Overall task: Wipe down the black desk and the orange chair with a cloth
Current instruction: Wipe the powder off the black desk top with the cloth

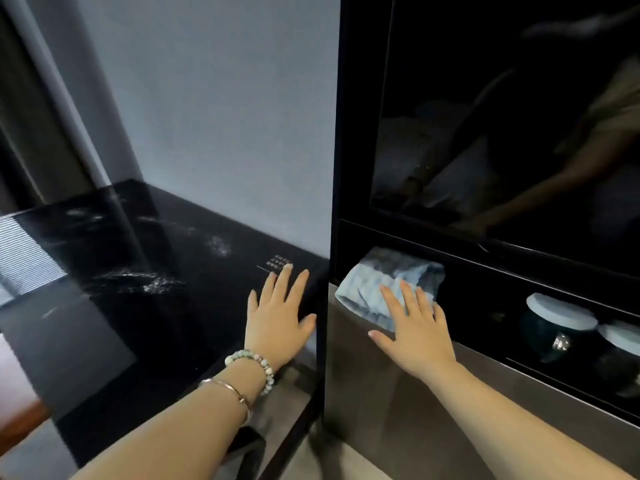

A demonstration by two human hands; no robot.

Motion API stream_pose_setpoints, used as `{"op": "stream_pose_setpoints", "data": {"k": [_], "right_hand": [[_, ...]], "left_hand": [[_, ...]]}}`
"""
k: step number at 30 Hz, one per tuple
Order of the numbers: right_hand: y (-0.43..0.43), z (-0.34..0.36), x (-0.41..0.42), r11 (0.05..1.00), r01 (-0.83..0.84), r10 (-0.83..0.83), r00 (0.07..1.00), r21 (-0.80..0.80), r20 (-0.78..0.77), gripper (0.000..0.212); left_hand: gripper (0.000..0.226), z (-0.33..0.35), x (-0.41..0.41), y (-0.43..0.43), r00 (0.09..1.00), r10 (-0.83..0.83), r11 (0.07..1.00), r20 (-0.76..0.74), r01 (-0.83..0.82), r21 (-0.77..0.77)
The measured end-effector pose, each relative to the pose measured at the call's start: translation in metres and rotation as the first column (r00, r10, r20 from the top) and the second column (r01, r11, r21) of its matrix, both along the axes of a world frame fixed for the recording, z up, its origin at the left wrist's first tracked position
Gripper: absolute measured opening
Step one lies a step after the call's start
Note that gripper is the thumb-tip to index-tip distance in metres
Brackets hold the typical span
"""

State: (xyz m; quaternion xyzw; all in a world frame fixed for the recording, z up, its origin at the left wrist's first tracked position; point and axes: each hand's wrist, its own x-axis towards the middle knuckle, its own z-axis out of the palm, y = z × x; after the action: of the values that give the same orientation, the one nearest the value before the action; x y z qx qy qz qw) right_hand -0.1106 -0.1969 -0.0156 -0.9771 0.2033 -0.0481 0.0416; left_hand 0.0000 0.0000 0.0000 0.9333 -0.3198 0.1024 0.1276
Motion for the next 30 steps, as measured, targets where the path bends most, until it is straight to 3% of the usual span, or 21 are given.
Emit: {"op": "stream_pose_setpoints", "data": {"k": [6,12,18,23,26,30], "right_hand": [[-0.050,-0.025,0.045,0.995,-0.097,0.095,0.994,-0.032,-0.062,0.085],[-0.073,-0.049,0.061,0.990,-0.135,0.138,0.980,0.024,-0.145,0.100],[-0.086,-0.052,0.064,0.977,-0.181,0.179,0.983,-0.112,-0.032,0.075],[-0.087,-0.040,0.068,0.990,-0.142,0.141,0.989,0.006,0.050,0.053],[-0.077,-0.033,0.066,0.987,-0.152,0.146,0.985,0.061,0.095,0.044],[-0.058,-0.030,0.069,0.978,-0.194,0.179,0.969,0.078,0.170,0.041]], "left_hand": [[0.056,-0.023,0.023,-0.049,0.929,0.116,0.969,-0.353,-0.184,-0.166],[0.046,-0.045,0.032,-0.068,0.852,0.078,0.960,-0.517,-0.204,-0.190],[0.041,-0.057,0.038,-0.080,0.793,0.129,0.957,-0.595,-0.257,-0.136],[0.025,-0.055,0.038,-0.090,0.682,0.103,0.933,-0.724,-0.318,-0.167],[0.008,-0.048,0.039,-0.091,0.671,0.069,0.912,-0.739,-0.342,-0.225],[0.015,-0.041,0.045,-0.083,0.643,0.045,0.878,-0.764,-0.390,-0.277]]}}
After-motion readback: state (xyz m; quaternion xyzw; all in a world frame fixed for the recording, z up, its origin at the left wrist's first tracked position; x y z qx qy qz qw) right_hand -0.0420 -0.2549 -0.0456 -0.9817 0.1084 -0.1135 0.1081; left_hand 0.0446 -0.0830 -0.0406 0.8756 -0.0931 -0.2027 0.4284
